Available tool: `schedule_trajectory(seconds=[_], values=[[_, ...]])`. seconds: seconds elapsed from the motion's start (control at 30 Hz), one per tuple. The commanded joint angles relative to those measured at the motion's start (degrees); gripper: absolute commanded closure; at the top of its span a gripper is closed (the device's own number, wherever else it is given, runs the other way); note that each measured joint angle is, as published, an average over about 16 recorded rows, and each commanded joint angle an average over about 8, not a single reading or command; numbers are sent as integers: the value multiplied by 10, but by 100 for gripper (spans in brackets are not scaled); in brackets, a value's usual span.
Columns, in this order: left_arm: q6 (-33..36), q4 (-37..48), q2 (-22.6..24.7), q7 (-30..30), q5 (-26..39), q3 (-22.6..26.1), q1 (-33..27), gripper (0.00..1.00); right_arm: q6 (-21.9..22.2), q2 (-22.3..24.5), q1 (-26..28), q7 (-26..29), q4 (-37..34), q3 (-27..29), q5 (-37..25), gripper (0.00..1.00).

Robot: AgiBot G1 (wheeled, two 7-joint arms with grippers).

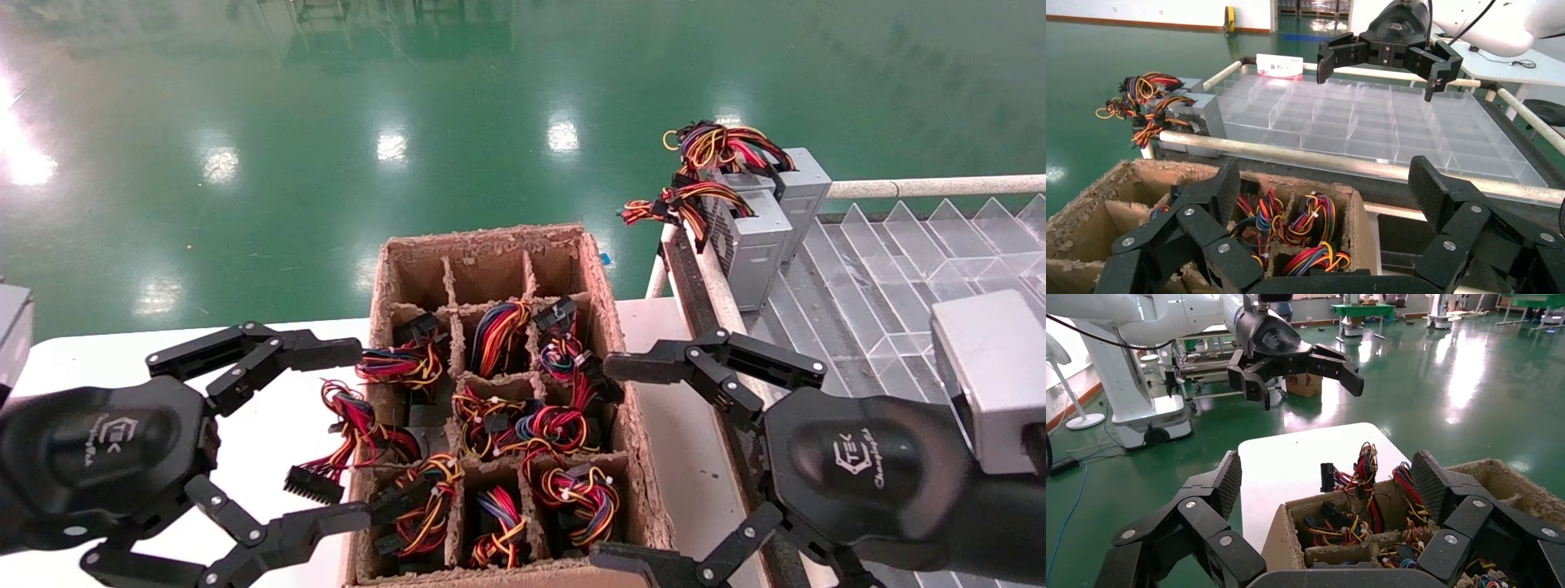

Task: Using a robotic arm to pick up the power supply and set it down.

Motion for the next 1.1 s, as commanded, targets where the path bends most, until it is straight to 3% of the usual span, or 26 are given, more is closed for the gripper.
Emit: schedule_trajectory(seconds=[0.03,1.1], values=[[0,0,0,0,0,0,0,0,0,0,0,0,0,0,0,0],[0,0,0,0,0,0,0,0,0,0,0,0,0,0,0,0]])
